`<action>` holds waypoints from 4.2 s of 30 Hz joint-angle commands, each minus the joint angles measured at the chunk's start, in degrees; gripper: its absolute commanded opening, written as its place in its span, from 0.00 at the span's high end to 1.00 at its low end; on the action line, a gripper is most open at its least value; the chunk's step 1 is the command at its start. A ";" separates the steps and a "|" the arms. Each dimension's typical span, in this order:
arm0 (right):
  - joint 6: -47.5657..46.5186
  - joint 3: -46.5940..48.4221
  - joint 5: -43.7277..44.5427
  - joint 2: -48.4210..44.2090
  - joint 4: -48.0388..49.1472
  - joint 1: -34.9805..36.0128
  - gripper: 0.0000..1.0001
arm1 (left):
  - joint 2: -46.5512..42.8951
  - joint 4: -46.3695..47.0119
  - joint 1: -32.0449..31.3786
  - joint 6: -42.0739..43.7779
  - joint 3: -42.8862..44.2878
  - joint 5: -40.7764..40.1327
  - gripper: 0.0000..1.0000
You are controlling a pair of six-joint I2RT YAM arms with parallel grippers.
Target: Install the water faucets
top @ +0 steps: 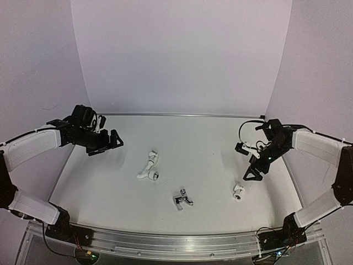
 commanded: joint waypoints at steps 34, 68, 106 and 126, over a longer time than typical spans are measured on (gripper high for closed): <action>4.96 14.10 6.87 13.63 7.66 13.43 0.51 | -0.88 10.65 -0.57 -5.71 5.71 14.37 0.00; 16.54 38.43 11.21 14.68 15.01 36.37 0.49 | 21.25 43.23 -24.30 -16.73 17.32 31.83 0.34; 16.74 36.99 -0.14 5.27 5.51 37.04 0.02 | 21.08 25.44 -24.99 -0.81 24.47 41.36 0.86; -7.14 48.53 -5.75 7.04 -12.26 41.98 0.02 | 20.78 34.36 -26.60 -4.99 24.21 72.31 0.82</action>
